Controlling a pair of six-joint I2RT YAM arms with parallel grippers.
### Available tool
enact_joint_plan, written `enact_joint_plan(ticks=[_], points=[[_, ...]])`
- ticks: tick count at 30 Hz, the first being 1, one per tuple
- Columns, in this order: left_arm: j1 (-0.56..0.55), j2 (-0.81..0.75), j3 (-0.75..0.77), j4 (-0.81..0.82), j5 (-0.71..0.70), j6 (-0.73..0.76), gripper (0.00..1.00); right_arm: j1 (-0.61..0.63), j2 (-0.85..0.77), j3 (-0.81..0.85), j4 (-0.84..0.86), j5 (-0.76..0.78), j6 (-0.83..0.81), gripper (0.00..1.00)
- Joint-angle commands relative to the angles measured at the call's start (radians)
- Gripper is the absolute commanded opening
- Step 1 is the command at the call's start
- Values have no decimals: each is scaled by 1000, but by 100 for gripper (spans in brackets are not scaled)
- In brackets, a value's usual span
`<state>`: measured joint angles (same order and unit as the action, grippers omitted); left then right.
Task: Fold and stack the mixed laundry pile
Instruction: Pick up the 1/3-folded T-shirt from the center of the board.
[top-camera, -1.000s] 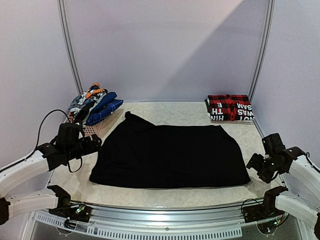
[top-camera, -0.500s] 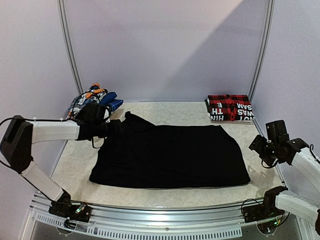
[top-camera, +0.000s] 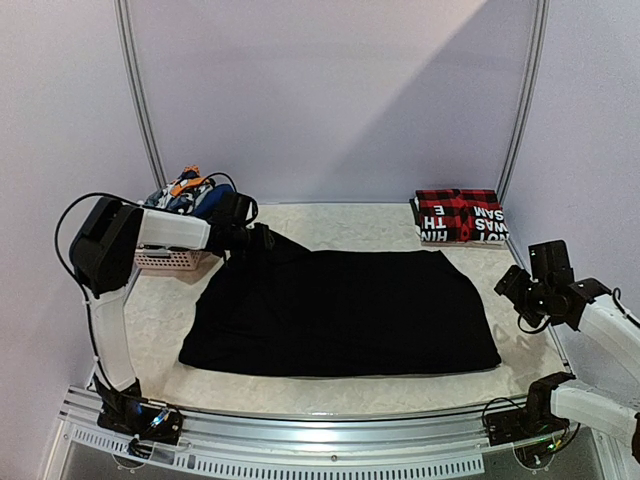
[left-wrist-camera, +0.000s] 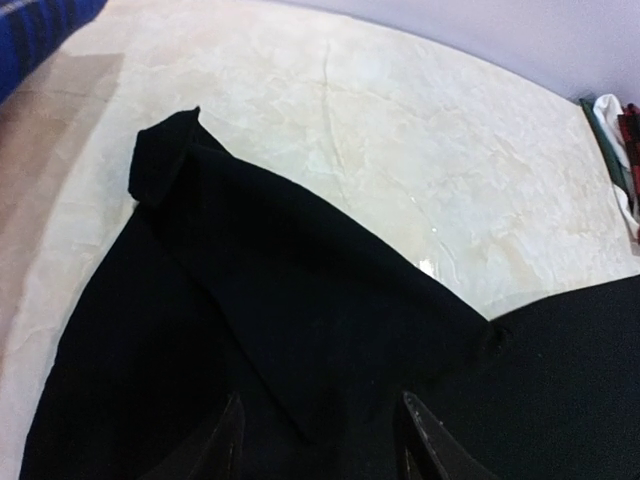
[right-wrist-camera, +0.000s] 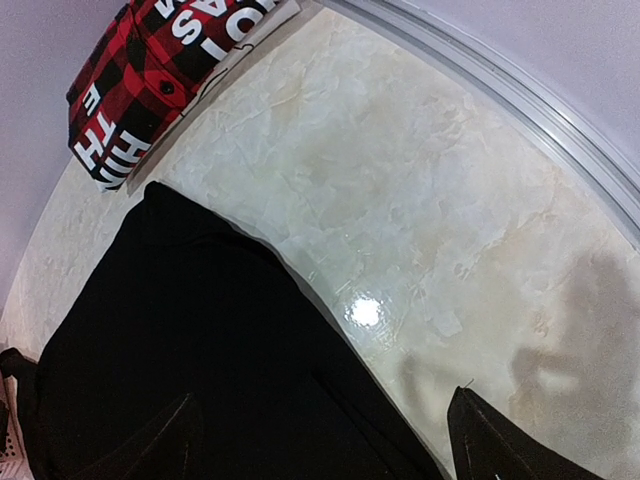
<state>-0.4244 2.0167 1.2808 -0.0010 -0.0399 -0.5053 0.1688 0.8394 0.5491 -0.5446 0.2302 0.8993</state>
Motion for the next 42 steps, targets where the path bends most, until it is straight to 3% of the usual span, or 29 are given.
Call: enact_joint_plan(ticks=[1,30,34,42], points=[[20,75,73,-44,16,-1,51,-3,13,-18,28,18,4,86],[62,261,265,-77,69,-19,41,-3,68,-45,77,-8,7,85],[62,282,284,-71,91,-28,32,-3,76,-45,82,-6,7,85],[62,278,280,2,145,-36,0,-3,104,-42,98,-14,3,85]])
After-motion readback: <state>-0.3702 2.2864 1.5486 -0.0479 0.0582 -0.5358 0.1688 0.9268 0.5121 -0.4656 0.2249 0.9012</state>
